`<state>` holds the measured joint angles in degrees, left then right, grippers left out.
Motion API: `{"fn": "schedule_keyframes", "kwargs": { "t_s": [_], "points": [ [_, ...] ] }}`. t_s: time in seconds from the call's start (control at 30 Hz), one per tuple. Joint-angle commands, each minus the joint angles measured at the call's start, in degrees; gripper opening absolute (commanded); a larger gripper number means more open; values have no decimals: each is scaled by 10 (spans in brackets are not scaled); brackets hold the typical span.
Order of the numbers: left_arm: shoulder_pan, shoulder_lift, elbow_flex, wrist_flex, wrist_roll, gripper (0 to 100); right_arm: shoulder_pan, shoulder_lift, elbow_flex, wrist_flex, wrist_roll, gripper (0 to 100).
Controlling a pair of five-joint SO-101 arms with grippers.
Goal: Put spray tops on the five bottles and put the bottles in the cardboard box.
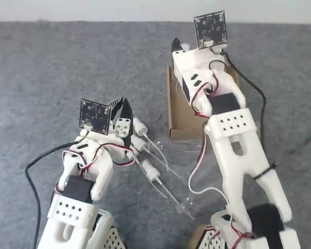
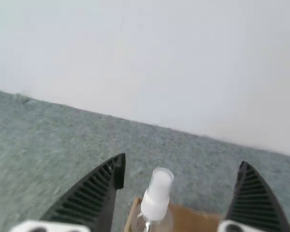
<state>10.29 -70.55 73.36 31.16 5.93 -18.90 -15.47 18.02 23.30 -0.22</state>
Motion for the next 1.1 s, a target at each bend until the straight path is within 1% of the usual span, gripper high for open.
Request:
{"fn": "schedule_keyframes", "kwargs": {
  "t_s": [0.0, 0.23, 0.43, 0.6, 0.83, 1.07],
  "points": [
    [1, -8, -5, -12, -4, 10, 1, -77, -36, 72, -1, 300],
    [0, -7, -5, -12, -4, 10, 1, -138, -35, 177, -1, 300],
    [0, -7, -5, -12, -4, 10, 1, -182, -35, 288, -1, 300],
    [1, -7, -5, -12, -4, 10, 1, -216, -35, 408, -1, 300],
    [2, -7, -5, -12, -4, 10, 1, -279, -35, 614, -1, 300],
    [2, -7, -5, -12, -4, 10, 1, -338, -32, 722, -1, 299]
  ]
}}
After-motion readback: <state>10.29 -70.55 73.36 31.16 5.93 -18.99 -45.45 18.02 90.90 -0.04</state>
